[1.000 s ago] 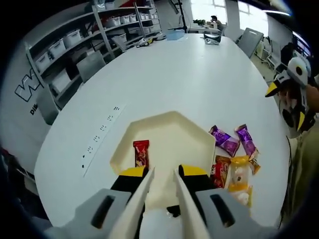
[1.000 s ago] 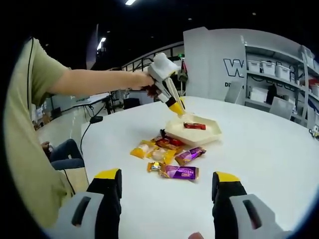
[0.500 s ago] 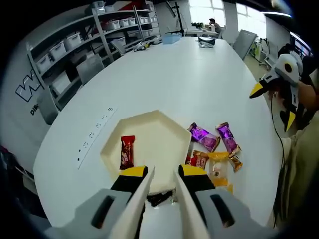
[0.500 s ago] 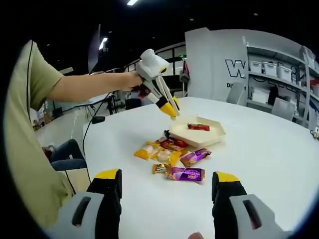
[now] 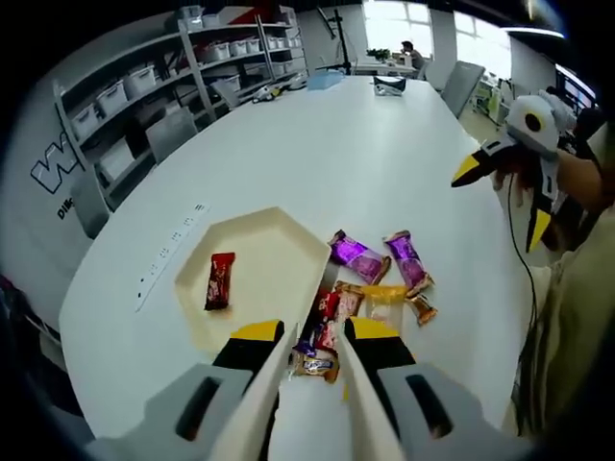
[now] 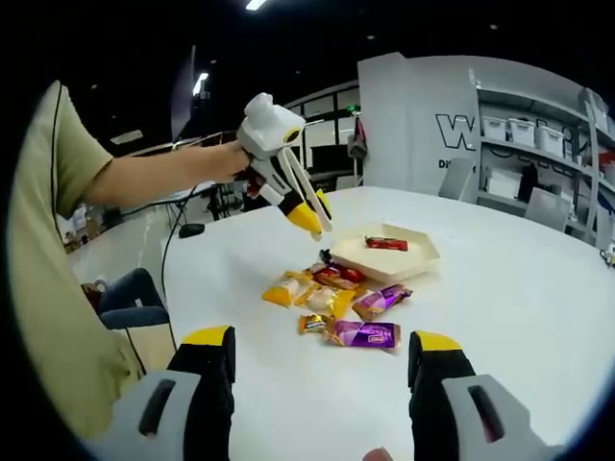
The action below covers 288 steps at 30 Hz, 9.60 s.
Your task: Place the target food into the container with the food tongs after gripping and lifting it, then release it inside without dropping or visibly crushing the food.
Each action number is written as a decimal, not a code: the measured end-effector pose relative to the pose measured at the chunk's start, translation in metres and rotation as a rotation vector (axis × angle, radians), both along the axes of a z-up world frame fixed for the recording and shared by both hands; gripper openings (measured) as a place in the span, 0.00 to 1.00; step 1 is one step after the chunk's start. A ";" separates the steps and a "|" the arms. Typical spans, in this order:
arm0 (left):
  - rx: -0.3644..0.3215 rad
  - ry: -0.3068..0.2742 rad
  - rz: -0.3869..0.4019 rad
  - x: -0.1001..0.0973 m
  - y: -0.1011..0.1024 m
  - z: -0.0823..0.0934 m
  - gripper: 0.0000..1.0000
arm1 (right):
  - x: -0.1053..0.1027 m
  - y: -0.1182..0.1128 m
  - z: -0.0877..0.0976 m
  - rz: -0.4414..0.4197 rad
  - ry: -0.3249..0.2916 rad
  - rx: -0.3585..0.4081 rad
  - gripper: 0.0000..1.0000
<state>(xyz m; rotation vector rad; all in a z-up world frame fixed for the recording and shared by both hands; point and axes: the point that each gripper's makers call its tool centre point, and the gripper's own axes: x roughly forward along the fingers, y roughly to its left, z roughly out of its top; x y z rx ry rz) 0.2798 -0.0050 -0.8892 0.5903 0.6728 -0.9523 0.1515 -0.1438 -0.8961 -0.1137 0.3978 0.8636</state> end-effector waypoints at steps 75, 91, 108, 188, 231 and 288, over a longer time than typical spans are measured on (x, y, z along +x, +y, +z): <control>-0.167 0.194 0.264 -0.073 -0.068 -0.073 0.24 | -0.001 0.000 -0.019 0.009 0.039 0.008 0.71; -0.129 0.118 0.190 -0.074 -0.067 -0.073 0.20 | -0.002 0.000 -0.020 0.011 0.040 0.006 0.70; -0.146 0.122 0.204 -0.075 -0.048 -0.066 0.20 | -0.004 0.003 -0.020 0.020 0.037 0.004 0.70; -0.198 -0.004 0.197 0.088 -0.052 0.064 0.19 | -0.010 -0.004 -0.011 0.003 0.020 0.008 0.70; -0.163 0.043 0.241 0.122 -0.055 0.039 0.21 | -0.008 -0.014 -0.013 -0.019 0.024 -0.001 0.70; -0.154 0.051 0.096 -0.013 -0.069 0.026 0.22 | -0.016 0.004 -0.011 0.019 0.015 -0.008 0.70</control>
